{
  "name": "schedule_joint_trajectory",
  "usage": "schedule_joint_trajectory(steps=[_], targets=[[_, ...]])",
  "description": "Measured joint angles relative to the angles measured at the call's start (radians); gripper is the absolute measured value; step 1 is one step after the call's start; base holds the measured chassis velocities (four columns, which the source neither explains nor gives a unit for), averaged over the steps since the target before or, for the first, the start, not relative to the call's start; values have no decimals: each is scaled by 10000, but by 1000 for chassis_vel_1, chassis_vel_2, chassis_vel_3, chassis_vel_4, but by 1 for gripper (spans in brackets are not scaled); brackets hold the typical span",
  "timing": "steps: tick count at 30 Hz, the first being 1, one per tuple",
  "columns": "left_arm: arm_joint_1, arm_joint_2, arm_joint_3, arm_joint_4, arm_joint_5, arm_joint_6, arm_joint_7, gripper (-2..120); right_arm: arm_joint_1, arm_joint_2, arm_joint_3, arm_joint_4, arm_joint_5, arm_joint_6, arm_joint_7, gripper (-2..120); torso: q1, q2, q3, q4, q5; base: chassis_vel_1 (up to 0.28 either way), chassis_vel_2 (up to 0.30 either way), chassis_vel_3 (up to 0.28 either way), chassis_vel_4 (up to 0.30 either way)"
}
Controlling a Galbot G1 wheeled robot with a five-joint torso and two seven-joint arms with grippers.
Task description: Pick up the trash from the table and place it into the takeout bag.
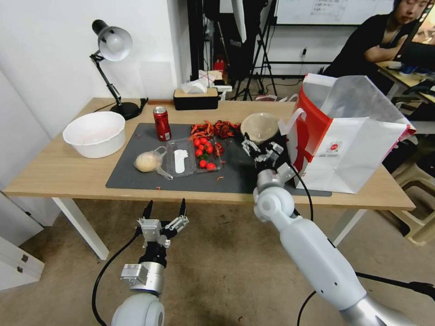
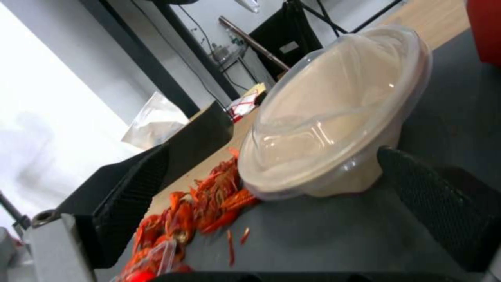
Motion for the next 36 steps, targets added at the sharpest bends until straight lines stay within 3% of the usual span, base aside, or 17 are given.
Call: schedule_joint_trajectory(steps=[19,25,32,35,36], targets=[[-17,0,-11,27,-8,11,-5,100,405,222,107,-705,102,-231,105,93,0,2,0,-1,1,0,0,0,0],[-19,0,7,39,-8,7,-5,100,417,254,164,-783,118,-304,187,76,0,1,0,-1,0,0,0,0,0],[-14,0,37,42,-5,4,1,100,514,337,251,-939,151,-373,239,69,-1,1,0,0,1,0,0,0,0],[4,0,46,42,-5,-7,6,100,572,386,272,-1021,172,-406,242,61,0,1,0,0,0,0,0,0,0],[22,0,47,43,-3,-21,8,100,616,415,283,-1098,174,-434,242,51,0,2,0,0,1,0,0,0,0]])
